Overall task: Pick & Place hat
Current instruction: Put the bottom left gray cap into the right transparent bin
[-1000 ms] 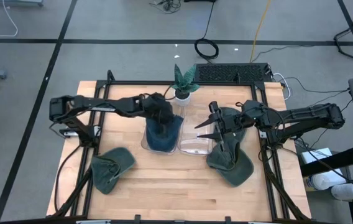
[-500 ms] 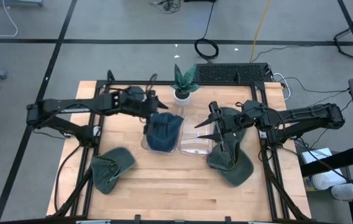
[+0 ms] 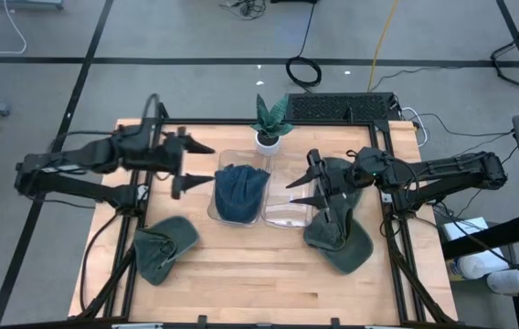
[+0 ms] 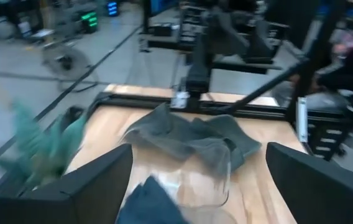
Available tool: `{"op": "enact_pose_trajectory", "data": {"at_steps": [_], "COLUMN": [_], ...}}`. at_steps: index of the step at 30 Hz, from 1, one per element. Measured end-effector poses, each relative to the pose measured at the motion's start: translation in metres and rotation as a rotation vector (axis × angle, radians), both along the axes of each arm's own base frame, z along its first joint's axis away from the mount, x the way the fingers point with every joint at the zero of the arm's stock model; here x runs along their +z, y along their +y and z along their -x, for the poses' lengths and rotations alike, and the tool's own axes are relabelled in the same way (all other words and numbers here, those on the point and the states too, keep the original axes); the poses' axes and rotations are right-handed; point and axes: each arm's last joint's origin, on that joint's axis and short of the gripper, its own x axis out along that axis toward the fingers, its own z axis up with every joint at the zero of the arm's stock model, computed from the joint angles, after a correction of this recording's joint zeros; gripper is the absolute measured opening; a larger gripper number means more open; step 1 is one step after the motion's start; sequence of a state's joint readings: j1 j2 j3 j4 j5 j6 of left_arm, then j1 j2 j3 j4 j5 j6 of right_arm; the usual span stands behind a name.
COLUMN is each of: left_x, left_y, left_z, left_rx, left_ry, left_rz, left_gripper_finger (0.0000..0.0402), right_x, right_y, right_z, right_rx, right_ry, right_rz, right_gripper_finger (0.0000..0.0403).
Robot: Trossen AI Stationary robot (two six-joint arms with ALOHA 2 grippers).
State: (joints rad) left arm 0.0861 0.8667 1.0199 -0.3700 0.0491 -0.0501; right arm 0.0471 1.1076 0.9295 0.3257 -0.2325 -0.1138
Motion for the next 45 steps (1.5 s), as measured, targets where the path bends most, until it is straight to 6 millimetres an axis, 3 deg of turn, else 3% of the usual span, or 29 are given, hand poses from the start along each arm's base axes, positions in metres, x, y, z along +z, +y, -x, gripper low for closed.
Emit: {"op": "enact_pose_trajectory", "data": {"at_steps": [5,10,23,33,41,45], "left_x": [0.002,-0.002,-0.028,-0.04,-0.053,-0.049], "left_y": [-0.008,-0.014,-0.027,-0.04,-0.061,-0.072], "left_z": [0.032,0.052,0.065,0.059,0.031,0.019], "left_rx": [0.153,0.194,0.241,0.254,0.252,0.279], "left_ry": [0.021,0.054,0.37,0.61,0.762,0.851], "left_rz": [0.106,0.28,0.701,1.013,0.974,0.929], "left_gripper_finger": [0.0356,0.0343,0.0313,0.0313,0.031,0.031], "right_x": [0.0,0.0,-0.001,-0.006,-0.007,-0.007], "right_y": [0.0,0.0,0.0,0.0,0.0,0.0], "right_z": [0.0,0.0,0.0,0.0,0.0,0.0], "right_rx": [0.003,0.004,0.01,0.009,0.008,0.008], "right_ry": [0.014,0.016,0.044,0.092,0.105,0.104], "right_rz": [-0.044,-0.048,-0.105,-0.104,-0.093,-0.092], "right_gripper_finger": [0.015,0.015,0.015,0.015,0.015,0.015]}}
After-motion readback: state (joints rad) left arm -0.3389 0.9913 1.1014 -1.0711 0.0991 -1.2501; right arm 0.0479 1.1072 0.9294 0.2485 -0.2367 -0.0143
